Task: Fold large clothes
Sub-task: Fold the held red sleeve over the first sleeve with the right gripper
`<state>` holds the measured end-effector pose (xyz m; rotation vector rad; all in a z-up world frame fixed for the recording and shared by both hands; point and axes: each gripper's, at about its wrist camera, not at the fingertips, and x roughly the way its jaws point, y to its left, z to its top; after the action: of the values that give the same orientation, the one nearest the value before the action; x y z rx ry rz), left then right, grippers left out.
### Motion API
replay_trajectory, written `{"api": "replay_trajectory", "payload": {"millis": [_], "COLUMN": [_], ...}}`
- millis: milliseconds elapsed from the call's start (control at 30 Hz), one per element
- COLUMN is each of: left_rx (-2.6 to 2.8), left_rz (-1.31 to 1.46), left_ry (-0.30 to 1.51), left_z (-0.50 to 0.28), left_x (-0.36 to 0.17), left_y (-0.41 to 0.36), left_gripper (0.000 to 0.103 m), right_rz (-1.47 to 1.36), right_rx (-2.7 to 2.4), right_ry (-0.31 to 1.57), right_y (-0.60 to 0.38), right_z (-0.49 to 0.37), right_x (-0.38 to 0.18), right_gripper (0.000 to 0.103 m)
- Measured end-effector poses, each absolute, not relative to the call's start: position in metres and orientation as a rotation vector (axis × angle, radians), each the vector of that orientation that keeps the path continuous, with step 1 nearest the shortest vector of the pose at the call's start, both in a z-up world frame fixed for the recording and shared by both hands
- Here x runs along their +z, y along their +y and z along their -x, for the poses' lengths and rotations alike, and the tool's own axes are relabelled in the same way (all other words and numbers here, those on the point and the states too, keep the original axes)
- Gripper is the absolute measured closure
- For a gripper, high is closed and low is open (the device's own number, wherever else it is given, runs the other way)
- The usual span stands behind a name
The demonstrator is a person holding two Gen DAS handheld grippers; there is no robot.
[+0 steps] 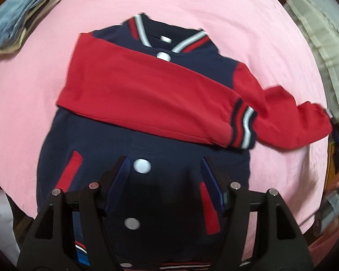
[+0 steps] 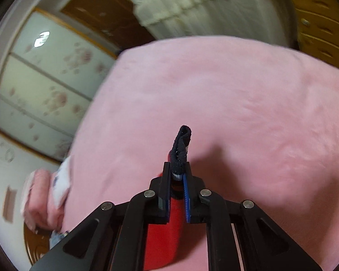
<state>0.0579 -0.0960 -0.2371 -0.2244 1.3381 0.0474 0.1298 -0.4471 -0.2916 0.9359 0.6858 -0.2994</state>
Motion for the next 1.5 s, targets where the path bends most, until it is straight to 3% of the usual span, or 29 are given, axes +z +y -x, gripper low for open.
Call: {"api": "replay_trajectory", "payload": {"millis": [333, 533, 700, 933, 1000, 1033, 1067, 1133, 1200, 1300, 1500], "left_rx": [0.099, 0.117, 0.135, 0.117, 0.099, 0.092, 0.081, 0.044, 0.011, -0.063, -0.169], "left_rz": [0.266, 0.243, 0.275, 0.3, 0.293, 0.287, 0.283, 0.283, 0.279, 0.278, 0.28], "left_ry": [1.288, 1.245, 1.234, 1.23, 1.234, 1.24, 1.247, 1.256, 1.253, 1.242, 1.296], "left_z": [-0.046, -0.043, -0.044, -0.052, -0.058, -0.061, -0.065, -0.072, -0.079, -0.092, -0.126], "left_x": [-0.223, -0.211, -0.208, -0.216, -0.219, -0.221, -0.224, -0.227, -0.228, -0.229, -0.249], "left_y": [-0.003, 0.059, 0.106, 0.134, 0.134, 0.132, 0.13, 0.124, 0.116, 0.099, 0.061], "left_gripper": [0.041, 0.041, 0.041, 0.041, 0.041, 0.041, 0.041, 0.041, 0.041, 0.041, 0.041], "right_rz": [-0.85, -0.715, -0.58, -0.291, -0.25, -0.242, -0.247, -0.286, -0.278, -0.263, -0.287], "right_rx": [-0.015, 0.133, 0.223, 0.249, 0.264, 0.267, 0.27, 0.275, 0.254, 0.21, 0.076], "right_ry": [0.462, 0.453, 0.558, 0.798, 0.878, 0.93, 0.977, 1.016, 0.996, 0.964, 0.972], "right_y": [-0.356, -0.255, -0.151, -0.043, -0.024, -0.018, -0.013, -0.021, -0.018, -0.036, -0.091], "right_z": [-0.165, -0.185, -0.2, -0.169, -0.153, -0.153, -0.153, -0.148, -0.138, -0.132, -0.118], "right_x": [-0.193, -0.161, -0.183, -0.277, -0.304, -0.314, -0.323, -0.35, -0.358, -0.353, -0.33], "right_gripper": [0.094, 0.094, 0.094, 0.094, 0.09, 0.08, 0.064, 0.053, 0.051, 0.039, 0.037]}}
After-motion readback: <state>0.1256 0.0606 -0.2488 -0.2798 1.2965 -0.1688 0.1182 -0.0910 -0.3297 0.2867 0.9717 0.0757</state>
